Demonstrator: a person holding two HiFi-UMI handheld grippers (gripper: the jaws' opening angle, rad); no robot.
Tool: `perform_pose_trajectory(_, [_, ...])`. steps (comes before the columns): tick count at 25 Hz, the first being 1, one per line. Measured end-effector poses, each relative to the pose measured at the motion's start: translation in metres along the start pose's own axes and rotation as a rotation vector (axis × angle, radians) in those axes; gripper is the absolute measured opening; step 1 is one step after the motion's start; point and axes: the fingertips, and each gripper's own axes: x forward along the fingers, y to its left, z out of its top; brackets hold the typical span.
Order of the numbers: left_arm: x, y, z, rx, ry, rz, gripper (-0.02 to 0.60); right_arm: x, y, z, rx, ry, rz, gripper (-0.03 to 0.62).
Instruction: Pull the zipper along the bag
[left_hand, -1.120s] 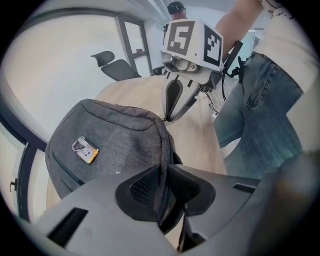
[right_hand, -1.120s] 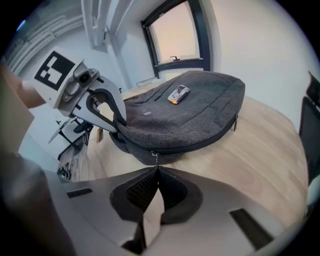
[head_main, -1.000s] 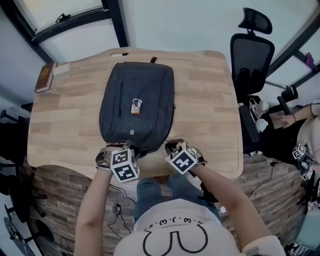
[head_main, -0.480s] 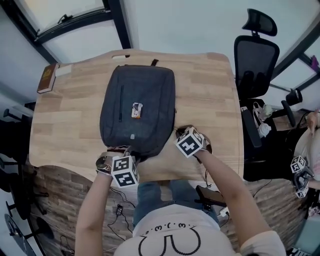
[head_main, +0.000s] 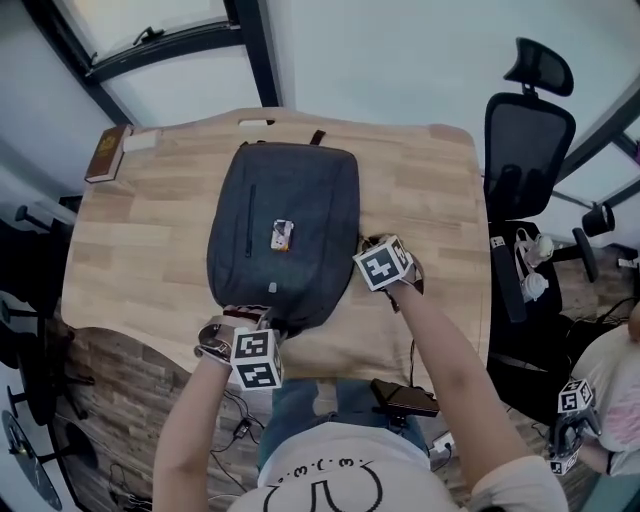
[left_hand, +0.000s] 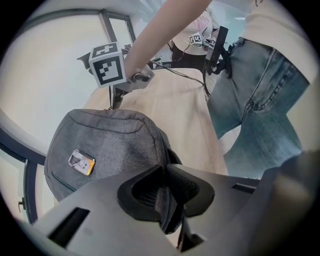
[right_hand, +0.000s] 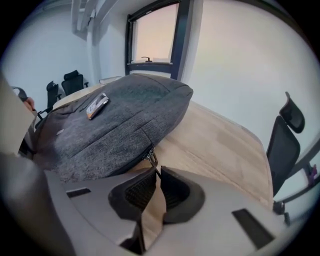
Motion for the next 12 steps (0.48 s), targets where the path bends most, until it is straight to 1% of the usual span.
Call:
perform_pose_trajectory(2, [0.003,0.001,0.002,0.005,0.014,0.001,0.046,0.003,0.001,0.001,0.038,-0.006,0.013,0.08])
perform_pose_trajectory(3, [0.005,0.002,0.002,0.003,0.019,0.001,0.046,0.003,0.001,0.002,0.037,-0.01,0.017,0.08])
perform_pose_trajectory(7, [0.007,0.003,0.002,-0.025,0.0,-0.007,0.049,-0.004,0.003,0.003,-0.026,-0.021,-0.002,0.087])
perform_pose_trajectory(8, [0.006,0.003,0.003,-0.036,-0.015,-0.009,0.049,-0.006,0.004,0.003,-0.03,-0.02,-0.003,0.103])
perform_pose_trajectory(9, [0.004,0.004,0.004,-0.055,-0.032,-0.008,0.053,-0.009,0.005,0.002,-0.03,-0.019,-0.005,0.132])
perform_pose_trajectory(10, [0.002,0.006,0.005,-0.082,-0.049,-0.004,0.071,-0.014,0.005,0.003,-0.031,-0.022,-0.013,0.146])
perform_pose_trajectory(12, [-0.006,0.01,0.004,-0.151,-0.088,0.008,0.102,-0.025,0.005,0.008,-0.034,-0.048,-0.043,0.146])
